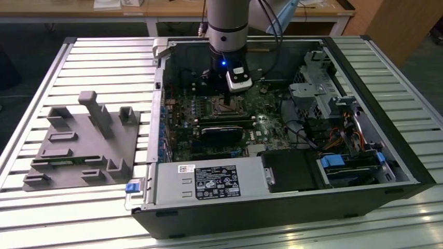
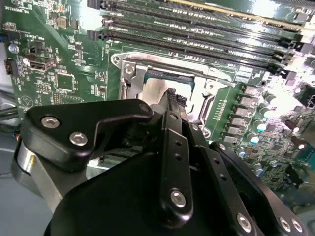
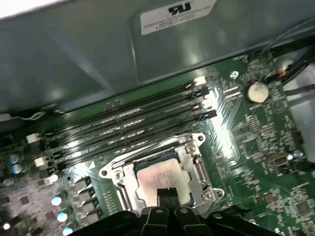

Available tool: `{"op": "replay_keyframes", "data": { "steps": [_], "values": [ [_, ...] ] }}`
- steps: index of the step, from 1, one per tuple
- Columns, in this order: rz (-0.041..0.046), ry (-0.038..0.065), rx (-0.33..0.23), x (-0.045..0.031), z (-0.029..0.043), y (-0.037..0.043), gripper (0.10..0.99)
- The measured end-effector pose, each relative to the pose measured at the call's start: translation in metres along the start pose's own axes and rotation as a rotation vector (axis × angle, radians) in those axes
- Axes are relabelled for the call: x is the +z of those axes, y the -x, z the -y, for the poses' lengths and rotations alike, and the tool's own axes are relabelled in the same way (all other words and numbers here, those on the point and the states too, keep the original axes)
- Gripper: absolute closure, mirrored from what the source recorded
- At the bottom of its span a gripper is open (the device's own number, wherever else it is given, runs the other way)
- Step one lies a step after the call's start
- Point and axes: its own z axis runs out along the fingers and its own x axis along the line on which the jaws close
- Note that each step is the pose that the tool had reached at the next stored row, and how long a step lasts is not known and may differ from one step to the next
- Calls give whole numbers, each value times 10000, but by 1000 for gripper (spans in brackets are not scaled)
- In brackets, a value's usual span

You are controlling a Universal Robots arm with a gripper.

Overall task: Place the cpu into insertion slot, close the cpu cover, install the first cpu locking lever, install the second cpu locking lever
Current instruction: 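Install the first cpu locking lever, then install the second cpu locking lever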

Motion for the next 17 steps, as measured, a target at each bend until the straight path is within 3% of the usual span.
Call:
{"op": "replay_keyframes", "data": {
  "steps": [7,11,17],
  "values": [
    [0,-2,1,-5,0,1,980],
    [1,-1,1,-69,-3,5,980],
    [1,-1,0,-103,-4,7,980]
  ]
}}
